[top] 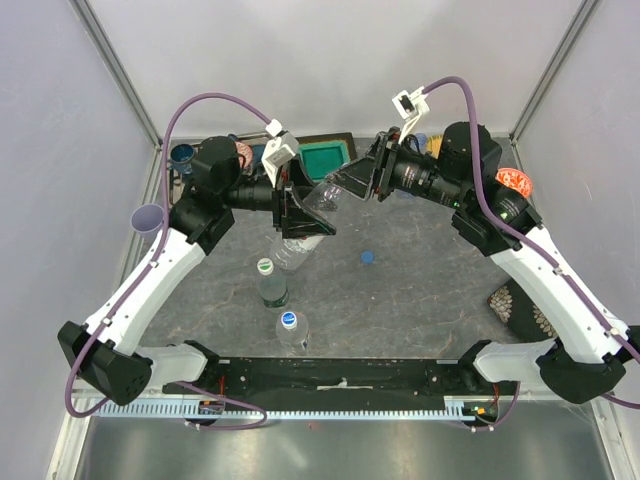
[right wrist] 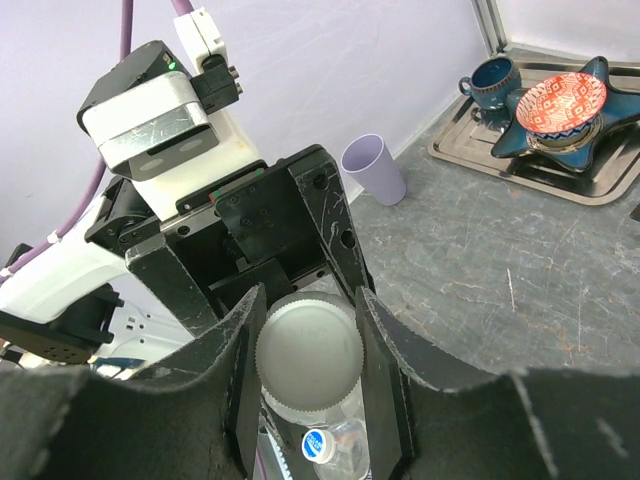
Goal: Unscrew the bottle caps
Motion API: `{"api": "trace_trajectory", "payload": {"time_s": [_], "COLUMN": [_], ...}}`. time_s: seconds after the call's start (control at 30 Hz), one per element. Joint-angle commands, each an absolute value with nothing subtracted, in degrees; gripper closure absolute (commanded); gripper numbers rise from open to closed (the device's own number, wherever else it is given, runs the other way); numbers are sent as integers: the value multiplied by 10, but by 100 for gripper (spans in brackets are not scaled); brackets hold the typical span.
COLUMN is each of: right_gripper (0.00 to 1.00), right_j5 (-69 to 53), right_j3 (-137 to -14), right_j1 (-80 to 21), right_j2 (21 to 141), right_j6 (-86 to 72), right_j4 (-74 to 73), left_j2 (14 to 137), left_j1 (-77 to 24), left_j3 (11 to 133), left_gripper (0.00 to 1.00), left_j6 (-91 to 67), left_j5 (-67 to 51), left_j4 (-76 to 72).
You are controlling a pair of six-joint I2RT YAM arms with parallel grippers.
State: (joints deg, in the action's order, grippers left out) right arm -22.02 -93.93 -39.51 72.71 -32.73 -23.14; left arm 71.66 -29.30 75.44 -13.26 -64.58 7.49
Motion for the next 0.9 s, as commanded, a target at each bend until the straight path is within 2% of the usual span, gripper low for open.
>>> {"api": "trace_trajectory", "payload": {"time_s": [0.0, 0.13, 0.17, 0.2, 0.23, 0.3, 0.33, 0.4, 0.43, 0.5, 0.63, 0.73, 0.87], "right_gripper": [100, 100, 95, 82, 57, 37, 23, 14, 9, 7, 8, 12, 13], "right_j5": [-231, -228, -223, -222, -215, -175, -158, -99, -79, -20, 79, 113, 107], "right_j3": [-952, -953, -955, -959, -962, -976, -983, -1004, -1008, -1013, -997, -978, -968], "right_j1": [-397, -396, -397, -397, -396, -396, -397, -396, -396, -397, -397, -396, -396], "right_j2": [724, 725, 726, 727, 726, 722, 719, 714, 709, 699, 687, 687, 696], "right_j6": [-340, -335, -332, -327, -323, -318, -310, -306, -304, -306, -325, -336, -346], "right_j4": [-192, -199, -204, -210, -216, -230, -236, -250, -251, -252, -252, -251, -250], "left_j2": [726, 725, 722, 722, 720, 713, 710, 701, 696, 688, 679, 674, 671], "left_j1": [-300, -306, -308, -309, -310, -313, -316, -327, -334, -362, -412, -442, -477], "left_j3": [776, 780, 780, 780, 779, 773, 772, 767, 766, 758, 734, 710, 693], "left_gripper": [39, 53, 53, 53, 53, 51, 50, 50, 50, 51, 52, 54, 55], "left_j6": [-84, -62, -58, -56, -53, -50, -45, -35, -23, -9, -1, 16, 34], "left_j5": [-636, -631, -623, -619, -612, -590, -558, -521, -453, -387, -162, -57, 20], "left_j4": [103, 123, 127, 130, 133, 133, 134, 136, 136, 132, 86, 45, 17]}}
